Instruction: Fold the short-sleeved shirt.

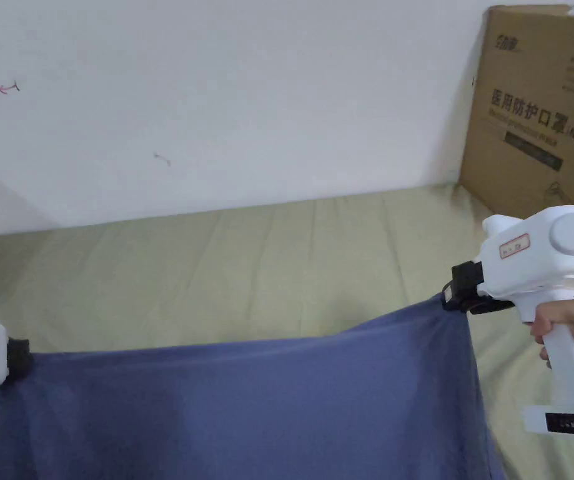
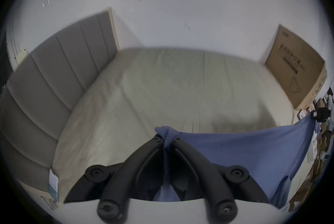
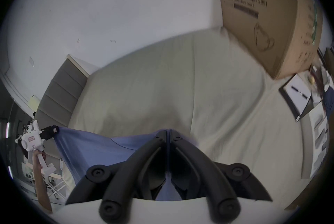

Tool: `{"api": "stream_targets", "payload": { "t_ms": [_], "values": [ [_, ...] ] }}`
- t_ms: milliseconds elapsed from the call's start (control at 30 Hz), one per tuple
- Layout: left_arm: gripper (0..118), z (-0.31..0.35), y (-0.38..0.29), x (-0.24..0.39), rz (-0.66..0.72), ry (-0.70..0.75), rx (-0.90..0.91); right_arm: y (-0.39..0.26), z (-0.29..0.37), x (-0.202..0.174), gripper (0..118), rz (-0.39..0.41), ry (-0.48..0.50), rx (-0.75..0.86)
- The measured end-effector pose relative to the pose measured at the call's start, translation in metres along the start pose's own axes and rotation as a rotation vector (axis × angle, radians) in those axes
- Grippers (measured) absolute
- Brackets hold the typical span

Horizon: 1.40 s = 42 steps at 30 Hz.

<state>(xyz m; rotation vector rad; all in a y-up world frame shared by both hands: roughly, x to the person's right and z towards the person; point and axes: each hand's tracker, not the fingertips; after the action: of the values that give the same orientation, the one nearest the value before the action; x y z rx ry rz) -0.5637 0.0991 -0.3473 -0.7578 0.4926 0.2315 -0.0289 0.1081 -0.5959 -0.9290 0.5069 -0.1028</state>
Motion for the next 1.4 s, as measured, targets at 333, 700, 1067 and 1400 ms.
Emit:
{"api": "stream_targets", "payload": {
  "t_ms": [333,700,1067,1400],
  "values": [
    [2,0.160,0.142,0.022,-0.108,0.031,0.364,0.111,0.148,-0.045,3,0.020,-0.037,0.255],
    [2,0.250,0.291,0.042,-0.120,0.120,0.609,0.243,0.270,-0.119,3,0.053,-0.076,0.527],
    [2,0.225,0.302,0.029,-0.100,0.089,0.684,0.254,0.277,-0.143,3,0.120,-0.117,0.584],
    [2,0.058,0.195,0.022,-0.094,0.036,0.421,0.161,0.099,-0.084,3,0.095,-0.124,0.261]
  ]
}}
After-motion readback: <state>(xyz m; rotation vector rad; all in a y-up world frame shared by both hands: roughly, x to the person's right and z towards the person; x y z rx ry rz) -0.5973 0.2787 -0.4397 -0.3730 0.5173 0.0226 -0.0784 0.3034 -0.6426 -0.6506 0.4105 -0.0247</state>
